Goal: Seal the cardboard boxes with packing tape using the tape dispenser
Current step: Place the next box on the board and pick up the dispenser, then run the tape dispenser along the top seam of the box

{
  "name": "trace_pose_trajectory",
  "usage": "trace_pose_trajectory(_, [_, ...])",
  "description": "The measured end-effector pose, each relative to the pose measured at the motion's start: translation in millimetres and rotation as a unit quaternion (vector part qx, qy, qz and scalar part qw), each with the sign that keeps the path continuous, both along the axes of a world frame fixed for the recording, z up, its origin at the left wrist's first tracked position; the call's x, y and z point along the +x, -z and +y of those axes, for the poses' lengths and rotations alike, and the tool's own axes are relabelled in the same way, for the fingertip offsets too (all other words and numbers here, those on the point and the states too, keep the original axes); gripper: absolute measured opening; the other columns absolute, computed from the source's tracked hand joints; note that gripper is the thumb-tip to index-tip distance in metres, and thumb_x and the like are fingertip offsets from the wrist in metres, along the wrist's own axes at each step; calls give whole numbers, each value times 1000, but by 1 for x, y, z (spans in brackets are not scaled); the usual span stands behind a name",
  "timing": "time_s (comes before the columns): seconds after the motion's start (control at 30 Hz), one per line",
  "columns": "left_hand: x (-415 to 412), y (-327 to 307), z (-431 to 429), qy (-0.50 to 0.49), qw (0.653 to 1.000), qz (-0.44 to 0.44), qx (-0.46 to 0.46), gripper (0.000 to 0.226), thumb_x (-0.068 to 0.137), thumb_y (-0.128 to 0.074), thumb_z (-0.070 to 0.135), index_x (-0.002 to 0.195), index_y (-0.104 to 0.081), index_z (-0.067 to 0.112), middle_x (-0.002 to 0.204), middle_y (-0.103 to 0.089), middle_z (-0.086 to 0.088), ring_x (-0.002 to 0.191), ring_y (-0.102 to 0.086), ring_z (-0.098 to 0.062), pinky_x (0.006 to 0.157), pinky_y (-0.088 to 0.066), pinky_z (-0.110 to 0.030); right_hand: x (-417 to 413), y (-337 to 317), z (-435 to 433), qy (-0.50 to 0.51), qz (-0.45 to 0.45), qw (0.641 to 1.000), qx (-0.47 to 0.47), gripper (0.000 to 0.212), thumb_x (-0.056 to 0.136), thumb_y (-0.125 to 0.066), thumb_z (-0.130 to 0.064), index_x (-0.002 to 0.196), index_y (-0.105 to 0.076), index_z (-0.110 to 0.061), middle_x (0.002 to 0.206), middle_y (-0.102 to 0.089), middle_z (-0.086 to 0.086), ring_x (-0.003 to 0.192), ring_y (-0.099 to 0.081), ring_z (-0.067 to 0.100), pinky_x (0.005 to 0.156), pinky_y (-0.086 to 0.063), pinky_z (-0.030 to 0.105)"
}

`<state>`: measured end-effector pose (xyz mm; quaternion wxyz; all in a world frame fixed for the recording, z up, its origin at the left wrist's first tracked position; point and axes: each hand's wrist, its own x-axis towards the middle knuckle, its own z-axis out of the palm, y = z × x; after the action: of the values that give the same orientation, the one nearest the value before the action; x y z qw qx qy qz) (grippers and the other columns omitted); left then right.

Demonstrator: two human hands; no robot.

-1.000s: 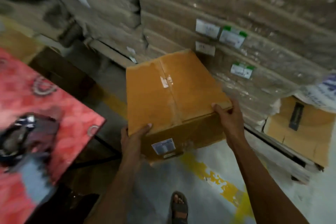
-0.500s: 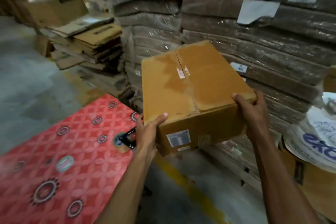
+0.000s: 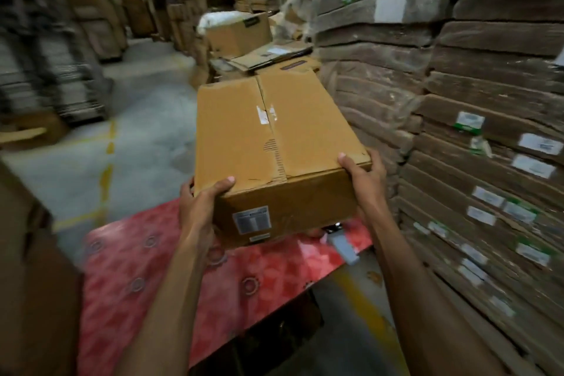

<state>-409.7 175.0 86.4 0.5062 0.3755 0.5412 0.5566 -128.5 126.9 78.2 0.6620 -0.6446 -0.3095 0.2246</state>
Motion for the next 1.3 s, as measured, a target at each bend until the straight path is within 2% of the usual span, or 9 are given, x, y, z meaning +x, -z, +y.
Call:
trace_pose_trajectory(0.3, [-82, 84, -8, -80, 991, 71, -78, 77, 53, -95, 35, 123, -62, 26, 110, -74, -1, 91, -73, -27, 60, -55, -40, -78, 115, 48, -110, 52, 987, -105, 59, 78, -81, -45, 132, -62, -30, 124, -65, -4, 116, -59, 23, 101, -49, 41])
trace_pose_trajectory(0.5, [-86, 148, -13, -46, 979, 89, -176, 86, 63, -93, 42, 131, -42, 28, 126, -63, -1, 102, -68, -28, 83, -58, -52, -55, 179, 49, -167, 36, 970, -175, 64, 77, -60, -74, 132, -58, -41, 134, -63, 0, 122, -58, 26, 103, -48, 52])
trace_pose_trajectory(0.6, [-84, 140, 7, -23, 973, 179, -142, 82, 78, -87, 34, 141, -36, 17, 131, -55, 1, 108, -60, -22, 89, -49, -39, -22, 184, 54, -96, 5, 976, -196, 39, 89, -58, -54, 118, -66, -30, 121, -68, 4, 113, -62, 31, 97, -52, 50])
trace_pose_trajectory(0.67, [-80, 130, 26, -12, 966, 240, -96, 82, 82, -84, 20, 145, -33, 10, 131, -49, 1, 110, -54, -19, 86, -43, -31, 7, 201, 59, -35, -56, 952, -298, 47, 87, -65, -35, 131, -57, -19, 128, -64, 15, 120, -58, 38, 101, -47, 48])
trace_pose_trajectory(0.77, [-76, 131, 50, 35, 953, 294, -65, 89, 78, -86, 20, 150, -33, 15, 140, -48, 4, 119, -54, -18, 86, -43, -26, 37, 232, 61, -42, -162, 860, -482, 70, 81, -63, -50, 140, -51, -13, 138, -55, 18, 130, -51, 40, 106, -43, 50])
trace_pose_trajectory(0.9, [-71, 131, 55, 47, 955, 278, -90, 103, 77, -87, 27, 159, -25, 21, 150, -44, 2, 123, -52, -17, 95, -44, -31, 44, 257, 66, -128, -205, 824, -513, 40, 90, -65, -27, 123, -62, -4, 127, -63, 20, 116, -62, 37, 89, -51, 41])
trace_pose_trajectory(1.1, [-31, 132, 37, 37, 939, 319, -127, 135, 56, -79, 75, 162, -8, 30, 164, -28, -3, 147, -33, -28, 117, -34, -50, 55, 236, 98, -118, -152, 849, -492, 38, 87, -73, -33, 106, -70, -1, 111, -69, 21, 99, -65, 33, 78, -52, 36])
trace_pose_trajectory(1.2, [-7, 133, 22, 35, 928, 341, -145, 124, 74, -78, 65, 163, 0, 29, 170, 7, -6, 155, -8, -31, 120, -22, -52, 81, 210, 131, -111, -141, 875, -449, 48, 83, -56, -56, 85, -68, -9, 83, -66, 13, 84, -63, 28, 68, -48, 34])
trace_pose_trajectory(1.3, [5, 137, 8, 40, 923, 368, -105, 112, 85, -70, 56, 163, 3, 22, 164, 32, 6, 155, -13, -30, 118, -25, -45, 97, 167, 157, -84, -83, 917, -380, 26, 84, -56, -36, 74, -61, -12, 73, -59, 11, 72, -60, 28, 63, -45, 32])
